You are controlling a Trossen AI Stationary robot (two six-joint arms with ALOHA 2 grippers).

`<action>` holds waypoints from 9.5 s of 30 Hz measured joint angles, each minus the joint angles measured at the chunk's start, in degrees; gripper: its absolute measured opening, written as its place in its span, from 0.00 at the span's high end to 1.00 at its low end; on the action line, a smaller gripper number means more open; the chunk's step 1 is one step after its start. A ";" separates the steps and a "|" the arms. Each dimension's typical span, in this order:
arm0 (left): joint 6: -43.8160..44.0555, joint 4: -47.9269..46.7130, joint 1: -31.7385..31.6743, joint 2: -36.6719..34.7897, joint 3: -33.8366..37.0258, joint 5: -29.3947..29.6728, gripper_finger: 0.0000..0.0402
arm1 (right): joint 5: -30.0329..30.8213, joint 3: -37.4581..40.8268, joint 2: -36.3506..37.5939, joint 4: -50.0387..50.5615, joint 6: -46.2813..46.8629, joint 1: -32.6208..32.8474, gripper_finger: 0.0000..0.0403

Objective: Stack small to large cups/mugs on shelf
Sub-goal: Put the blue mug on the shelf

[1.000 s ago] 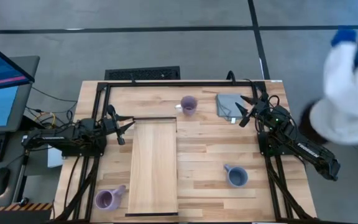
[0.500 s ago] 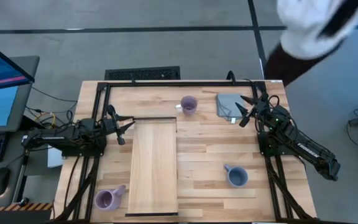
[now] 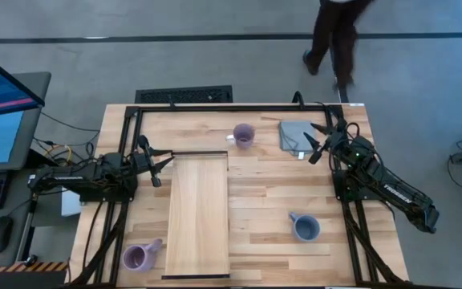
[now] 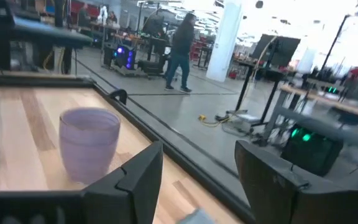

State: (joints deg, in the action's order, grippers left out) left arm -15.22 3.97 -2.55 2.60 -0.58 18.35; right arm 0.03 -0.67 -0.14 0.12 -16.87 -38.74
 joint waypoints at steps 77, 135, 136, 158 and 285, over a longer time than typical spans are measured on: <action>6.95 -19.63 -0.02 0.02 -14.51 5.99 0.76 | -3.65 -6.70 -4.33 -8.32 17.82 4.20 0.44; 12.94 -33.59 0.00 -0.01 -14.49 6.03 0.76 | 3.02 -66.66 -77.11 24.76 25.88 21.23 0.44; 12.94 -33.59 -0.01 -0.01 -14.47 6.03 0.76 | 3.02 -66.66 -77.11 24.75 25.88 21.43 0.44; 12.94 -33.57 -0.02 -0.01 -14.47 6.03 0.76 | 3.02 -66.62 -77.09 24.72 25.40 21.62 0.44; 15.47 -16.63 0.00 -0.01 -11.74 -1.51 0.76 | -15.67 -66.55 -77.07 72.10 49.77 30.68 0.44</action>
State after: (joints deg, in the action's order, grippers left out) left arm 0.25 -12.67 -2.55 2.59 -12.32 16.84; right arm -15.64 -67.22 -77.21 72.22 32.90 -8.06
